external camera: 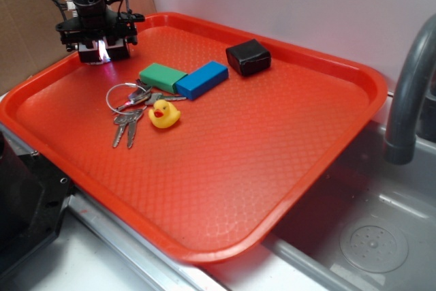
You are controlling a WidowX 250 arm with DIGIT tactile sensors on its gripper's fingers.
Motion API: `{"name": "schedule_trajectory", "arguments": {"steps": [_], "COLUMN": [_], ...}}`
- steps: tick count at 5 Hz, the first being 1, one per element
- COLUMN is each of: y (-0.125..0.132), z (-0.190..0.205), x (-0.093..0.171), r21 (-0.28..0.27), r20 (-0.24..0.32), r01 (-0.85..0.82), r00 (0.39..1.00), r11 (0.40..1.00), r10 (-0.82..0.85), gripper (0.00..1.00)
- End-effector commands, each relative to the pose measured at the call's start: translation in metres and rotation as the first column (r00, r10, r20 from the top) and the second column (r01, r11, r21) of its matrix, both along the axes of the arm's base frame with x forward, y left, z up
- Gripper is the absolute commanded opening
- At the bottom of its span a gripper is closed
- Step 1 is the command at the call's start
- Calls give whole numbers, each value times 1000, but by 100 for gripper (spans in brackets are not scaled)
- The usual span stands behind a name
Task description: Grab the white paper.
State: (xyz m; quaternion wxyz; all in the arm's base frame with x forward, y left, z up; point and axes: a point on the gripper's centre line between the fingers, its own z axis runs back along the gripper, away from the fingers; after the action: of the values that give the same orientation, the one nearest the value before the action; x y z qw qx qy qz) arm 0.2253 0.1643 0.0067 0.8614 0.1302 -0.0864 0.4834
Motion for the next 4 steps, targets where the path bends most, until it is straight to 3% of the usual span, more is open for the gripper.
{"name": "schedule_trajectory", "arguments": {"steps": [1, 2, 4], "y": [-6, -26, -106], "z": [-1, 34, 135], "x": [-23, -31, -66], "r21": [3, -19, -124], "r20": [-66, -28, 85], "r01": [19, 83, 406], "r00": [998, 996, 913], "r11": [1000, 996, 905], "r10": [-19, -84, -398], "gripper": [0, 0, 0]}}
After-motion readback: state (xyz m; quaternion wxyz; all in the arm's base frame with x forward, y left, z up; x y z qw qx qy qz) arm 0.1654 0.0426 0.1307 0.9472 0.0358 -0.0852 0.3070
